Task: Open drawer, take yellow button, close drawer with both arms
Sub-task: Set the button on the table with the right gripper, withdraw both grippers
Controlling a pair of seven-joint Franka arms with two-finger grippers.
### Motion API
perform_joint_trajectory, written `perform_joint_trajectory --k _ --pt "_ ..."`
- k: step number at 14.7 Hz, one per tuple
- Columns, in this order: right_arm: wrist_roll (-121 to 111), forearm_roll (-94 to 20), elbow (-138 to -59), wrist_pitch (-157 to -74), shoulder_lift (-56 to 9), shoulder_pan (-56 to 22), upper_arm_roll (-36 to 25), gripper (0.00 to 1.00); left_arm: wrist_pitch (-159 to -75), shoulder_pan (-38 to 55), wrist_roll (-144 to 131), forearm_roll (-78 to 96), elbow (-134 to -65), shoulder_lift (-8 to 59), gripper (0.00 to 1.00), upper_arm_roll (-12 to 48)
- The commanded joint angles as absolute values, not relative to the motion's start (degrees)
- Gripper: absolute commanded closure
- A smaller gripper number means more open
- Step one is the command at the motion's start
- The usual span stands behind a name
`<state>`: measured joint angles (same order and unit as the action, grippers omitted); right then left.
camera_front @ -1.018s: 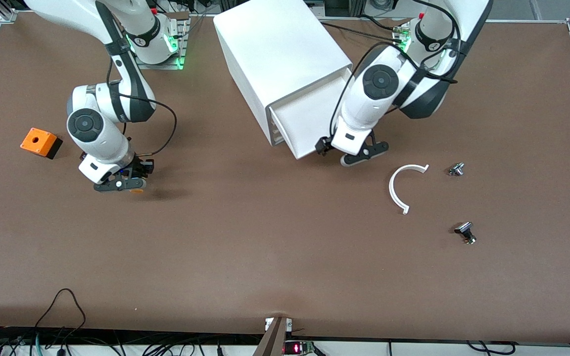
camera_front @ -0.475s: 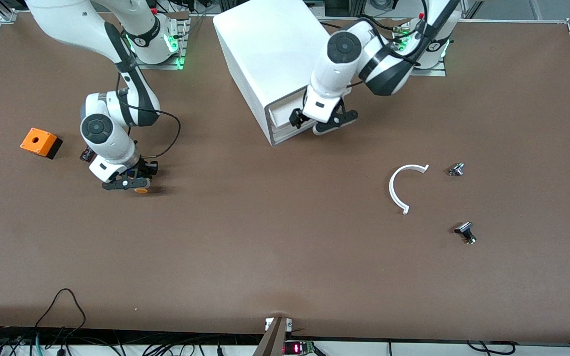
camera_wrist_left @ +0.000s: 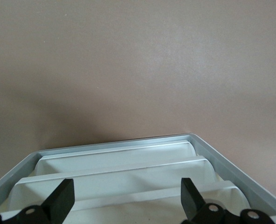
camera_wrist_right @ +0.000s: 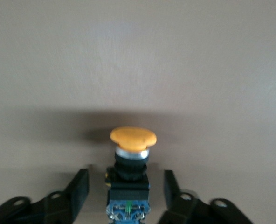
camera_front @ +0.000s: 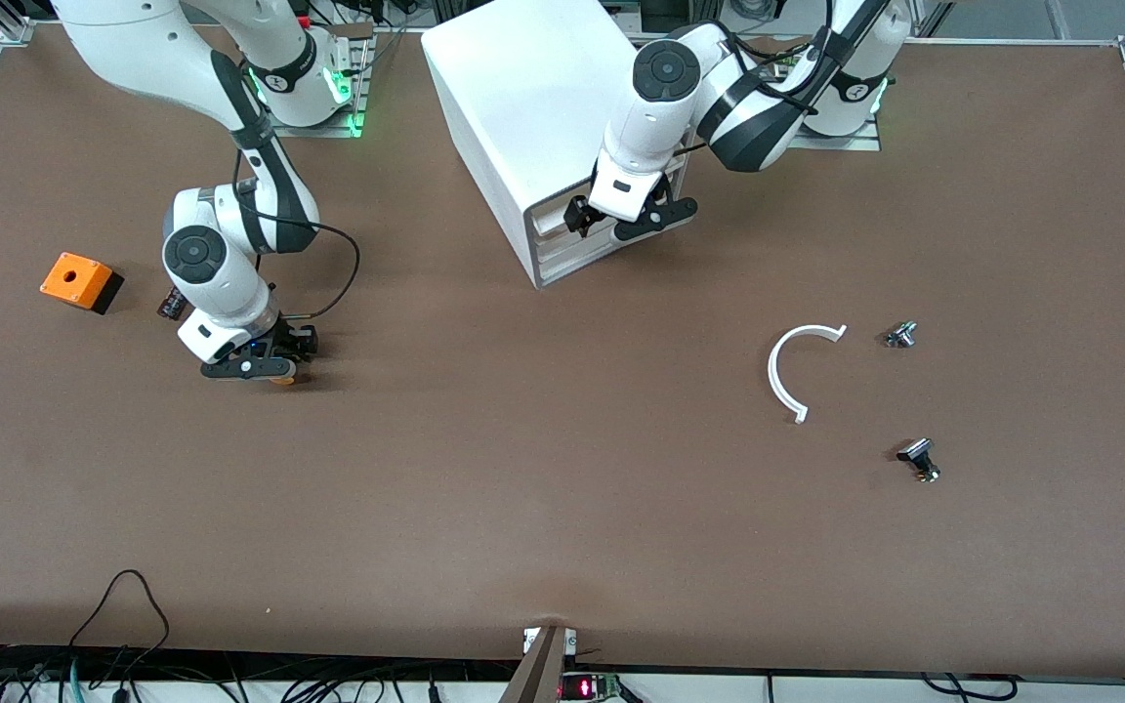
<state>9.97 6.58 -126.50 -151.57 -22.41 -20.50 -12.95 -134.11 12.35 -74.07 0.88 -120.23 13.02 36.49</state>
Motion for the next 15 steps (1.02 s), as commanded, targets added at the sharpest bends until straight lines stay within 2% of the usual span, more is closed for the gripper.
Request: perform_joint_trajectory --k 1,5,9,11,13,15 --pt "10.81 5.37 -119.47 -139.97 -19.42 -19.78 -12.30 0.00 -134.65 11.25 -74.36 -0.18 -121.82 12.04 0.00 37.44" --pt "11.25 -1.57 -106.82 -124.74 -19.42 -19.34 -12.48 0.00 -135.00 11.08 -74.01 -0.87 -121.12 11.95 0.00 37.27" --pt "11.08 -1.93 -101.79 -124.63 -20.12 -18.11 -12.57 0.00 -134.21 4.49 -58.93 -5.01 -118.22 10.03 0.00 34.38" --pt "11.16 -1.93 -101.78 -124.37 -20.04 -17.40 -12.57 0.00 -132.46 3.87 -52.50 -5.10 -115.51 9.41 0.00 30.61" --pt "11.16 -1.93 -102.13 -123.49 -19.43 -16.36 -12.57 0.00 -127.03 2.73 -42.51 -5.10 -109.63 9.32 0.00 25.25" --pt "11.16 -1.93 -102.13 -122.96 -19.42 -13.90 -12.57 0.00 -119.40 1.41 -32.56 -4.57 -105.31 7.83 0.00 22.51"
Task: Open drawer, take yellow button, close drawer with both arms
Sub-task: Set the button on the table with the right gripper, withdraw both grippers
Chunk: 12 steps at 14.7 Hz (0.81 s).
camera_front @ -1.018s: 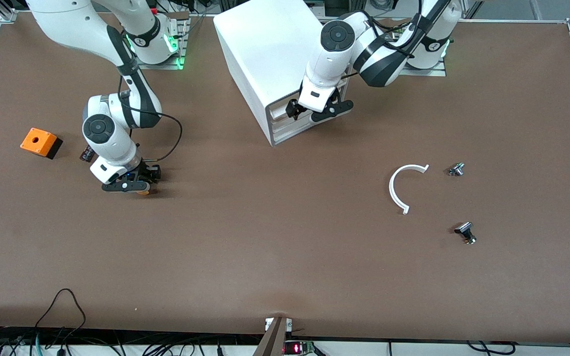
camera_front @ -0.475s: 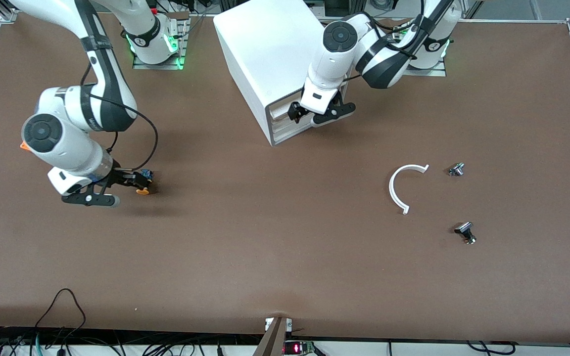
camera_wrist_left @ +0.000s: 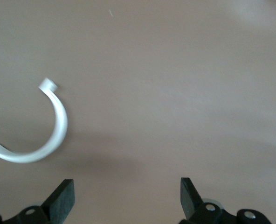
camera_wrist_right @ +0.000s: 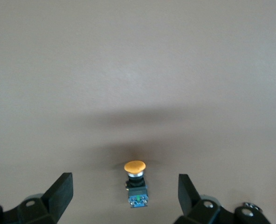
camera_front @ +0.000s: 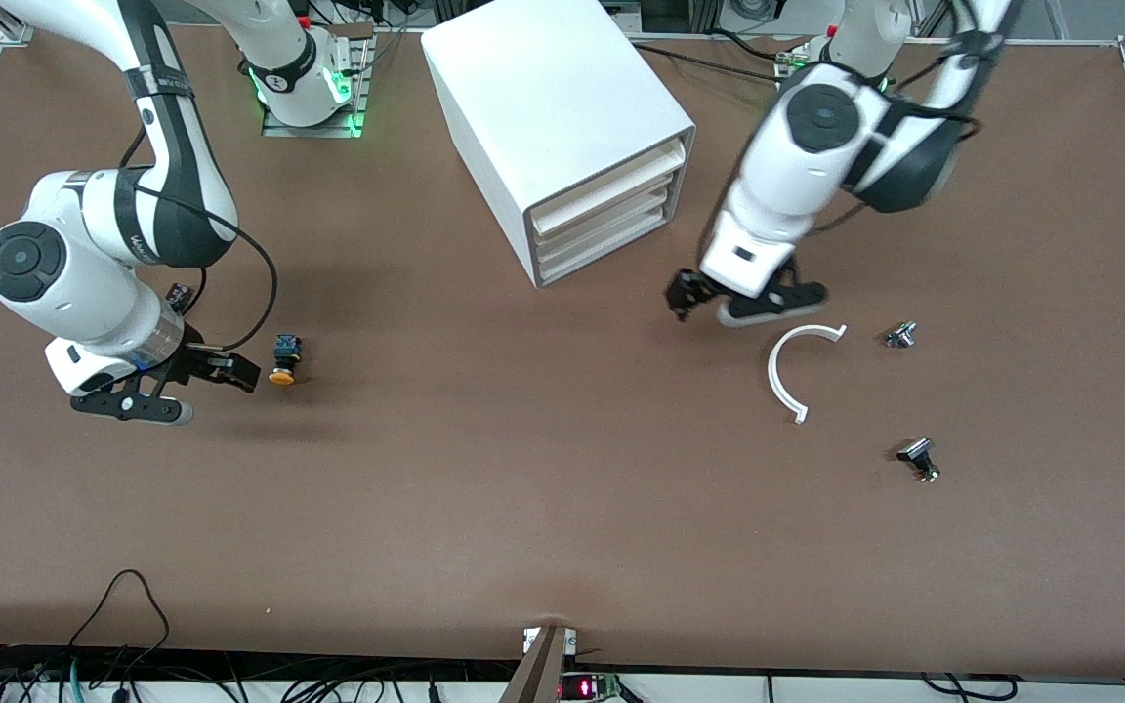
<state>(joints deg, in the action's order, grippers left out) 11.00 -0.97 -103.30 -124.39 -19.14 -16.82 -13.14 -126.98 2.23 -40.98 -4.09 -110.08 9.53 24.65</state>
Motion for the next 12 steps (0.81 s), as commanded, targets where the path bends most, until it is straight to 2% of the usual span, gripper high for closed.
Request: perform_joint_trajectory --k 1,4,7,10,12 --pt "10.73 -1.85 -101.95 -123.05 -19.51 -12.93 -12.57 0.00 -114.66 0.80 -29.56 -4.48 -103.03 7.13 0.00 21.54" --pt "9.84 -1.93 -101.43 -122.17 -17.42 -12.39 -12.57 0.00 -103.12 0.61 -20.43 -4.40 -96.43 5.54 0.00 16.46" --pt "10.46 -1.76 -99.25 -116.40 -13.02 -13.18 -12.22 0.00 -100.82 0.53 -7.16 -4.39 -94.31 3.87 0.00 10.92" --pt "13.08 -1.67 -85.40 -100.86 -14.58 -13.45 -12.22 0.00 -99.32 0.53 2.08 -4.40 -94.31 2.64 0.00 7.13" --pt "14.76 -1.76 -79.22 -95.21 -15.91 -12.92 -12.04 0.00 -99.32 0.53 4.83 -3.70 -94.66 2.46 0.00 5.89"
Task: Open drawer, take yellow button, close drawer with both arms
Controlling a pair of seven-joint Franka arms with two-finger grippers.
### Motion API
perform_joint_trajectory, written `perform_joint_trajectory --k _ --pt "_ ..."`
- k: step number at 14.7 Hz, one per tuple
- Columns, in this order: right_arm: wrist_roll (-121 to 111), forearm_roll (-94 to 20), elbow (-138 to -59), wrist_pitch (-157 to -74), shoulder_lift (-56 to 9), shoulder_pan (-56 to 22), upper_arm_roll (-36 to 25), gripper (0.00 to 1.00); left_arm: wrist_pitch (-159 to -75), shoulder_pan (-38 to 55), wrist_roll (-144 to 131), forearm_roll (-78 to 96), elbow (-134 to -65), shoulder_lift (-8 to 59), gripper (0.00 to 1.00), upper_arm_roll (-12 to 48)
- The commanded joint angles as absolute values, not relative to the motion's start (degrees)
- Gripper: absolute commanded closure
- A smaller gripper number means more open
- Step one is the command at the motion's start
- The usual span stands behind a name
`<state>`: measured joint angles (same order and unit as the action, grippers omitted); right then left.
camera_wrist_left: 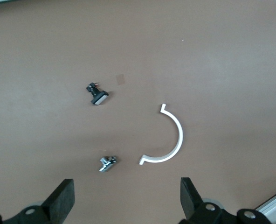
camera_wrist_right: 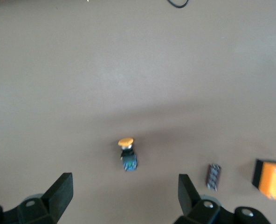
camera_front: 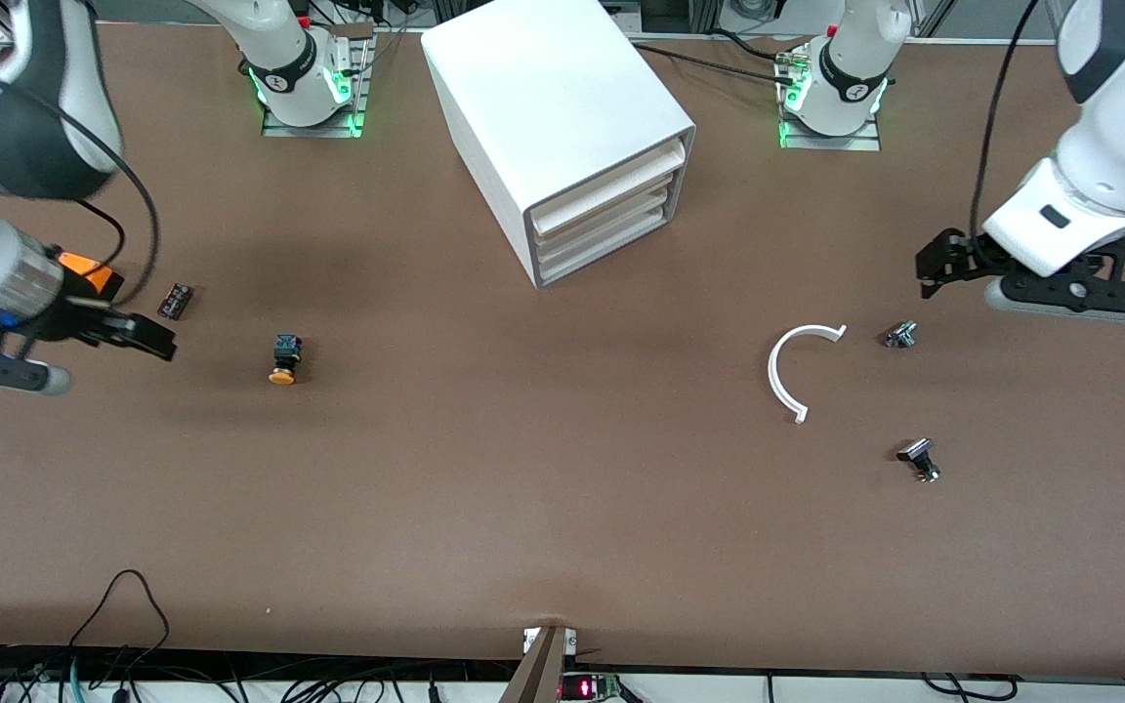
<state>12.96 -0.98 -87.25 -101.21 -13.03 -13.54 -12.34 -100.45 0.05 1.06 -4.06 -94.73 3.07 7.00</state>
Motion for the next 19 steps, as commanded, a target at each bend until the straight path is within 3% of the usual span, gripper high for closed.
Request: perform_joint_trajectory --k 1,5,10,14,19 --pt "14.77 -1.84 -77.19 -92.75 -15.91 -12.22 -10.74 0.00 -99.06 0.18 4.92 -1.95 -94.75 2.37 0.00 5.80" --pt "13.98 0.43 -75.76 -86.40 -14.07 -3.43 -1.24 0.00 -97.56 -0.44 5.10 -1.32 -93.78 2.64 0.00 5.80" --pt "5.11 0.44 -79.62 -82.27 -10.38 -2.38 -5.01 0.00 -97.38 -1.31 5.10 -0.18 -93.78 2.81 0.00 5.80" --pt "4.57 0.26 -90.86 -86.47 -5.02 -1.93 -5.01 0.00 -97.21 -2.02 5.19 0.53 -93.78 2.99 0.00 5.89" --pt "-3.43 0.35 -91.93 -87.89 -4.66 -0.88 -5.10 0.00 -96.86 -2.02 5.10 0.53 -93.69 2.99 0.00 5.98"
